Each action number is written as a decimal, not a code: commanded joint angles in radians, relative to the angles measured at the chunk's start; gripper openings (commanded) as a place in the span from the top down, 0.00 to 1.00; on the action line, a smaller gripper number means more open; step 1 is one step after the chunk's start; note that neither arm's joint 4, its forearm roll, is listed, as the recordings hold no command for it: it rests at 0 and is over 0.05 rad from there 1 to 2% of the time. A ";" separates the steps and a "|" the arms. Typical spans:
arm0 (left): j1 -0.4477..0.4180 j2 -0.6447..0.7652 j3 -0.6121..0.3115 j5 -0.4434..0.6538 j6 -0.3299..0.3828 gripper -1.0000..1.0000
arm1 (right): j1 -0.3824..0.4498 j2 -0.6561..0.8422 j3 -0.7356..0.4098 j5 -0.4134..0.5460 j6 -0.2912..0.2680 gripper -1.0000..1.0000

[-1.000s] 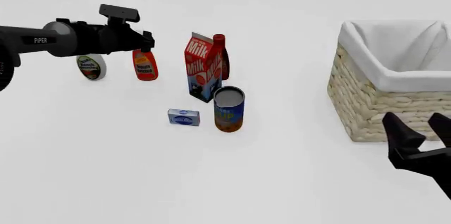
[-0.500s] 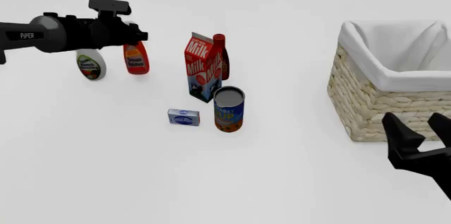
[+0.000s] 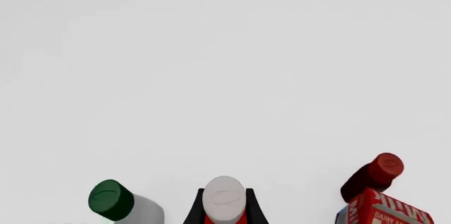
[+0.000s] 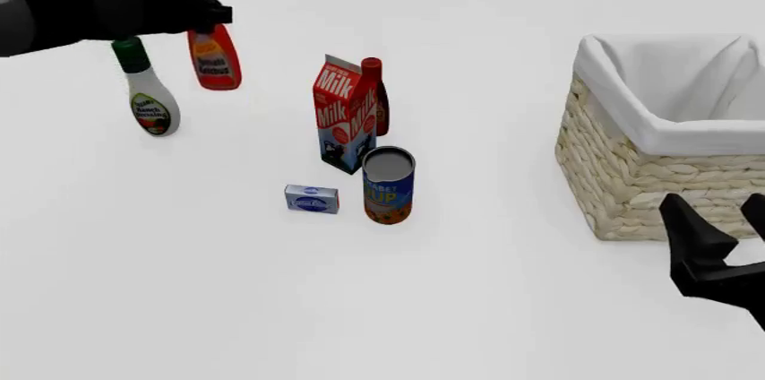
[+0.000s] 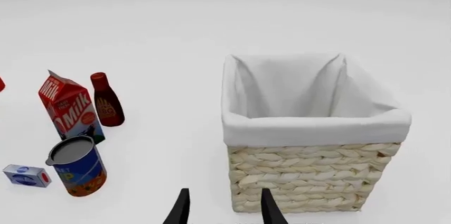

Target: Pick the ketchup and place it in the basket.

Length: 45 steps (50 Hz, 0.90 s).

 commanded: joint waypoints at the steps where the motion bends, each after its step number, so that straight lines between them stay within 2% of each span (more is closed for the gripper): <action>1: -0.040 -0.182 0.103 0.024 0.024 1.00 | 0.012 0.159 0.000 -0.095 0.000 0.00; 4: -0.049 -0.227 0.133 0.033 0.026 1.00 | 0.028 0.108 0.000 -0.061 -0.005 0.00; 6: -0.058 -0.274 0.164 0.042 0.027 1.00 | 0.076 0.026 -0.002 0.007 -0.045 0.00; 8: -0.068 -0.319 0.195 0.048 0.031 1.00 | 0.089 0.003 -0.004 0.029 -0.051 0.00; 10: -0.072 -0.354 0.220 0.054 0.031 1.00 | 0.099 -0.035 -0.012 0.072 -0.046 0.00; 11: -0.088 -0.392 0.247 0.050 0.041 1.00 | 0.111 -0.067 -0.025 0.110 -0.027 0.00; 13: -0.086 -0.424 0.265 0.061 0.043 1.00 | 0.119 -0.073 -0.037 0.132 -0.037 0.00; 14: -0.086 -0.424 0.265 0.061 0.043 1.00 | 0.162 -0.114 -0.050 0.175 0.016 0.00; 16: -0.088 -0.461 0.276 0.082 0.035 1.00 | 0.175 -0.121 -0.064 0.195 0.018 0.00; 18: -0.087 -0.489 0.284 0.098 0.030 1.00 | 0.188 -0.141 -0.085 0.224 -0.021 0.00; 22: -0.113 -0.568 0.312 0.140 0.022 1.00 | 0.261 -0.139 -0.155 0.272 -0.028 0.00; 29: -0.155 -0.664 0.340 0.202 0.018 1.00 | 0.381 -0.099 -0.214 0.292 -0.044 0.00; 35: -0.208 -0.771 0.371 0.249 0.036 1.00 | 0.467 -0.077 -0.264 0.299 0.004 0.00; 39: -0.234 -0.804 0.384 0.269 0.041 1.00 | 0.497 -0.060 -0.286 0.299 0.012 0.00; 45: -0.280 -0.865 0.426 0.274 0.055 1.00 | 0.591 -0.020 -0.331 0.299 0.010 0.00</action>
